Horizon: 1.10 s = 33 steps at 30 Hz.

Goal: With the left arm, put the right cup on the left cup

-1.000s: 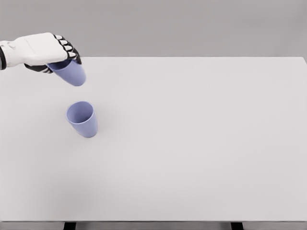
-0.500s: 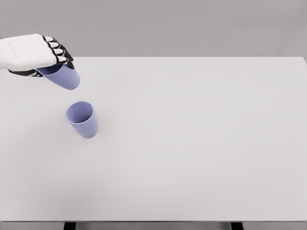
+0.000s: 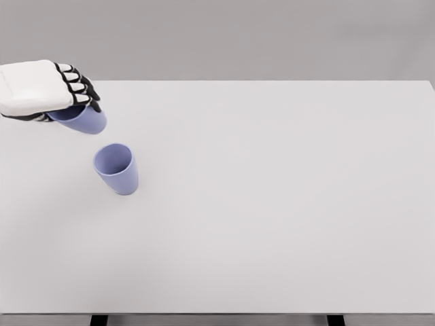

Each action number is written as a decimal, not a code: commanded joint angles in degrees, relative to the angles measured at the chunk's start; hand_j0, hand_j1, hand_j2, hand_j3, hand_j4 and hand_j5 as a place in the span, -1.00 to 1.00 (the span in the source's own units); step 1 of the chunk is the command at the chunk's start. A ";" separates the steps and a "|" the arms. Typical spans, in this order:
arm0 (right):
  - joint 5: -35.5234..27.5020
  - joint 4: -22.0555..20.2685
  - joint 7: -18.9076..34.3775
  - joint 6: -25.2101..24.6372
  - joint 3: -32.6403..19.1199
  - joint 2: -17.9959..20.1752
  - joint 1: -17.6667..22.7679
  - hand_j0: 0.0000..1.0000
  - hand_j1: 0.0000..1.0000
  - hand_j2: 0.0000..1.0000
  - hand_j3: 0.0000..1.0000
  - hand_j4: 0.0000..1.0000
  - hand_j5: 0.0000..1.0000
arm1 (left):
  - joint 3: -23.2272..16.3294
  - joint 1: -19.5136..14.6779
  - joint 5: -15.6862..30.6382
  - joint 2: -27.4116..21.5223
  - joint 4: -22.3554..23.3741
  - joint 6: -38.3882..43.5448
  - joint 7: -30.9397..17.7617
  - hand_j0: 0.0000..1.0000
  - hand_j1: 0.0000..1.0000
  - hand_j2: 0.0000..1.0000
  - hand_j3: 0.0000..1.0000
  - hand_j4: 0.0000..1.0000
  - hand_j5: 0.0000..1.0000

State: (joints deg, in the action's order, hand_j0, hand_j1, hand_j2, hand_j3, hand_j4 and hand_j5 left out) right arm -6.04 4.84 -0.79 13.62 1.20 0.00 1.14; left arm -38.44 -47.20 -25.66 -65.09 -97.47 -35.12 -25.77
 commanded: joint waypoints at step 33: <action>-0.02 -0.01 0.08 0.00 -0.06 0.00 0.00 1.00 1.00 1.00 1.00 1.00 1.00 | 1.35 3.43 4.66 -1.89 -5.72 0.12 0.10 0.44 0.44 0.44 0.44 0.44 0.44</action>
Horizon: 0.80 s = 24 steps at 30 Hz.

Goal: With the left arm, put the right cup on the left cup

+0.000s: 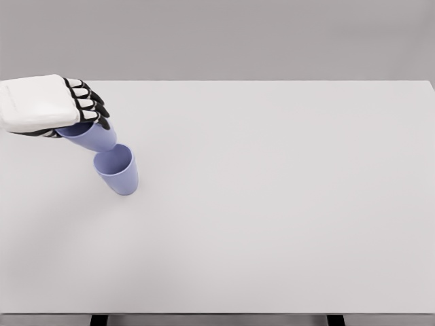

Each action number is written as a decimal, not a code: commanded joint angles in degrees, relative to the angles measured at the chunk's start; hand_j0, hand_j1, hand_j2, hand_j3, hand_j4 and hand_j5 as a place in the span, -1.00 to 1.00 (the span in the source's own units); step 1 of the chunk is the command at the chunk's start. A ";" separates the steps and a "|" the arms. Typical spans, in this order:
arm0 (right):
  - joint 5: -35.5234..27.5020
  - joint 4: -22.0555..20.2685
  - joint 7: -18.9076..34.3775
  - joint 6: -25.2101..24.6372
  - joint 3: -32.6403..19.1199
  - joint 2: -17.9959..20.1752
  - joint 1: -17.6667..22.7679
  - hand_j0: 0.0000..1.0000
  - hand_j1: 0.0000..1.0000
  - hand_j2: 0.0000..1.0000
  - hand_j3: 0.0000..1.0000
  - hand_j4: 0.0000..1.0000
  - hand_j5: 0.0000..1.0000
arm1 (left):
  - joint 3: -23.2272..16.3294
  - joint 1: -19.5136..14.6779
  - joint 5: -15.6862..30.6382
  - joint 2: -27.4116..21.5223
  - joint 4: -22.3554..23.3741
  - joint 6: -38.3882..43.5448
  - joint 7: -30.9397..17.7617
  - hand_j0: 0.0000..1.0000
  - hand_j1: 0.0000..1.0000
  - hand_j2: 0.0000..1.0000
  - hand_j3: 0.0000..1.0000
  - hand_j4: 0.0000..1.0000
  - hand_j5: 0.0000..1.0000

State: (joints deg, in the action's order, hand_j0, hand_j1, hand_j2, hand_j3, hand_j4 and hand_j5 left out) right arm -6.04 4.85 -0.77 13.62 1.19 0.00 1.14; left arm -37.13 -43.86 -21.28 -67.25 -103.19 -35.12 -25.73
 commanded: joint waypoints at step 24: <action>-0.02 -0.01 -0.02 0.00 0.04 0.00 0.00 1.00 1.00 1.00 1.00 1.00 1.00 | -0.04 1.58 1.06 2.65 0.01 0.12 -1.08 0.42 0.42 0.42 0.42 0.42 0.42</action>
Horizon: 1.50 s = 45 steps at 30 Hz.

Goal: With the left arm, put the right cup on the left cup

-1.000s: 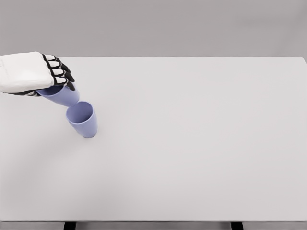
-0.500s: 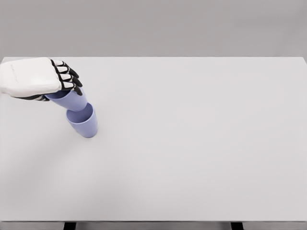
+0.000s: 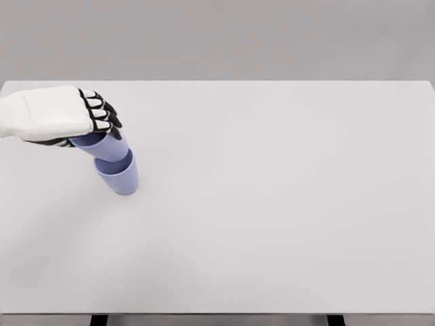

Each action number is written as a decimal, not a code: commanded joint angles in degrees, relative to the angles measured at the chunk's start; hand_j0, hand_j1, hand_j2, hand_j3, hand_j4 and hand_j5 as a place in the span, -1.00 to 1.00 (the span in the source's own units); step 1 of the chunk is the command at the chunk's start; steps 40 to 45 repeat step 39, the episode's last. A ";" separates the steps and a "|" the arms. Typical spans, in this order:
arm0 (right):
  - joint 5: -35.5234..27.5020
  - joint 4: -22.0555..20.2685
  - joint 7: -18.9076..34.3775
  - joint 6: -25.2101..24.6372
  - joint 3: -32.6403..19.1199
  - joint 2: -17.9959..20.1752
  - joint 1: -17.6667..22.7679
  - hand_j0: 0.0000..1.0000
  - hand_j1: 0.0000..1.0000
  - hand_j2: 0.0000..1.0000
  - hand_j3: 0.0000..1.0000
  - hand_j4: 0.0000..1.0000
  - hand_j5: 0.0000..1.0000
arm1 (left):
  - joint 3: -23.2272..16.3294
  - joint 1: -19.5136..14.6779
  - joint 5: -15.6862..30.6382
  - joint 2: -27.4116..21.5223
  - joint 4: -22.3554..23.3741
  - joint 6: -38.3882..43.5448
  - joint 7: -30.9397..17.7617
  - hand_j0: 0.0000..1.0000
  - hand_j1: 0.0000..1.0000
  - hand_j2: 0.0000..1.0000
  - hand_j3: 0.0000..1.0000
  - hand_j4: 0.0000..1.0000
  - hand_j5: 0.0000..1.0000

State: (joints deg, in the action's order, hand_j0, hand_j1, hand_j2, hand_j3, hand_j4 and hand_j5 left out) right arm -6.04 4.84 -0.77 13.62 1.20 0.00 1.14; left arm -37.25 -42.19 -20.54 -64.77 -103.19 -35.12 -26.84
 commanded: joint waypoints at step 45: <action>-0.02 -0.01 -0.02 0.00 -0.05 0.00 0.00 1.00 1.00 1.00 1.00 1.00 1.00 | 4.73 0.44 4.55 -1.67 0.01 0.12 0.12 1.00 1.00 1.00 1.00 1.00 1.00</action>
